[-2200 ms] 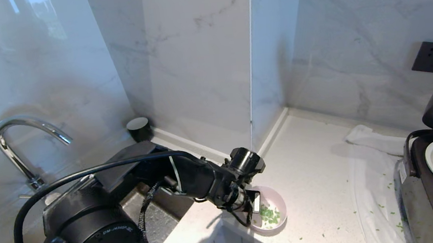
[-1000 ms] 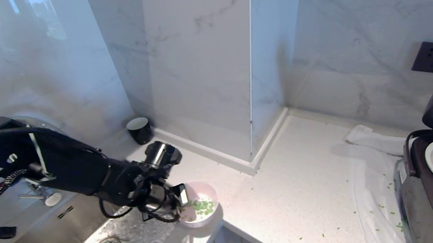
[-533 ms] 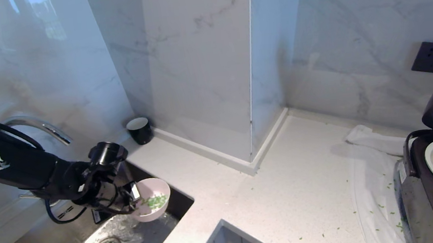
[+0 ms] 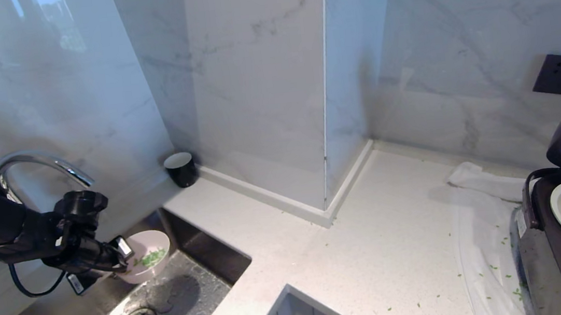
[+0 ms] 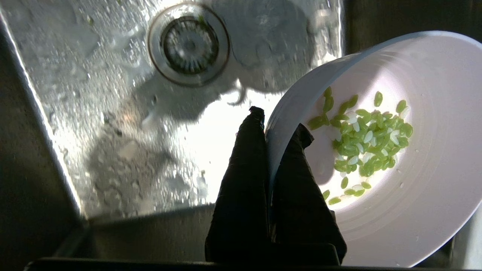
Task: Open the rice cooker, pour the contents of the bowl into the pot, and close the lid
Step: Fill a bowl with water from the tap
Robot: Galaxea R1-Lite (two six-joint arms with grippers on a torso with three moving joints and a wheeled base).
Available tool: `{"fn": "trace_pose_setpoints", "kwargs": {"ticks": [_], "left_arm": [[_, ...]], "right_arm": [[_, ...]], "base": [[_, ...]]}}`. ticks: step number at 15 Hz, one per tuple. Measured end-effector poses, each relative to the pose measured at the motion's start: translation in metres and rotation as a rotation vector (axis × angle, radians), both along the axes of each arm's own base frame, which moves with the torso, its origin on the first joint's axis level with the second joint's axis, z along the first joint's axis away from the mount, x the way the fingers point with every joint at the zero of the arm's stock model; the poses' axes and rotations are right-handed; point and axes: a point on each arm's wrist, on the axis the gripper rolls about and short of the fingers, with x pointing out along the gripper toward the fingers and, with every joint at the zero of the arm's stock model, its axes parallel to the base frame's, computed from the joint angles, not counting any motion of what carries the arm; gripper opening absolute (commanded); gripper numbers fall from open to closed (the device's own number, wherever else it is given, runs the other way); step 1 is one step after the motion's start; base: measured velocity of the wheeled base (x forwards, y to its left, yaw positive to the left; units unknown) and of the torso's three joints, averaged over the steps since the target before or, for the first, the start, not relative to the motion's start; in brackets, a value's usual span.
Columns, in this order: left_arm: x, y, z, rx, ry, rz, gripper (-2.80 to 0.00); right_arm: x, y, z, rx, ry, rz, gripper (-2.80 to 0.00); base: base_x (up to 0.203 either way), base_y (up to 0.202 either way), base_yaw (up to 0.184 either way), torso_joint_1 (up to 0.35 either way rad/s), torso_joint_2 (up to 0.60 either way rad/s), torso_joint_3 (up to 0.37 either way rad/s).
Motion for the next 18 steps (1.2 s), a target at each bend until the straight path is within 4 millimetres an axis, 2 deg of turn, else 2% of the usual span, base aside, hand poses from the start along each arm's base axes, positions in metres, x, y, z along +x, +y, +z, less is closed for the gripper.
{"fn": "trace_pose_setpoints", "kwargs": {"ticks": [3, 8, 18], "left_arm": [[0.012, 0.022, -0.007, 0.013, -0.051, 0.058, -2.80], [0.033, 0.050, -0.002, 0.011, -0.117, 0.146, -2.80], [0.052, 0.062, 0.003, -0.022, -0.144, 0.212, -2.80]], "right_arm": [[0.000, 0.000, 0.000, 0.000, 0.000, -0.001, -2.80], [0.000, 0.000, 0.000, 0.000, 0.000, -0.001, -2.80], [0.000, 0.000, 0.000, 0.000, 0.000, 0.000, -2.80]], "base": [[0.000, 0.000, 0.000, 0.000, 0.00, 0.000], [0.000, 0.000, 0.000, 0.000, 0.00, 0.000], [0.000, 0.000, 0.000, 0.000, 0.00, 0.000]]}}
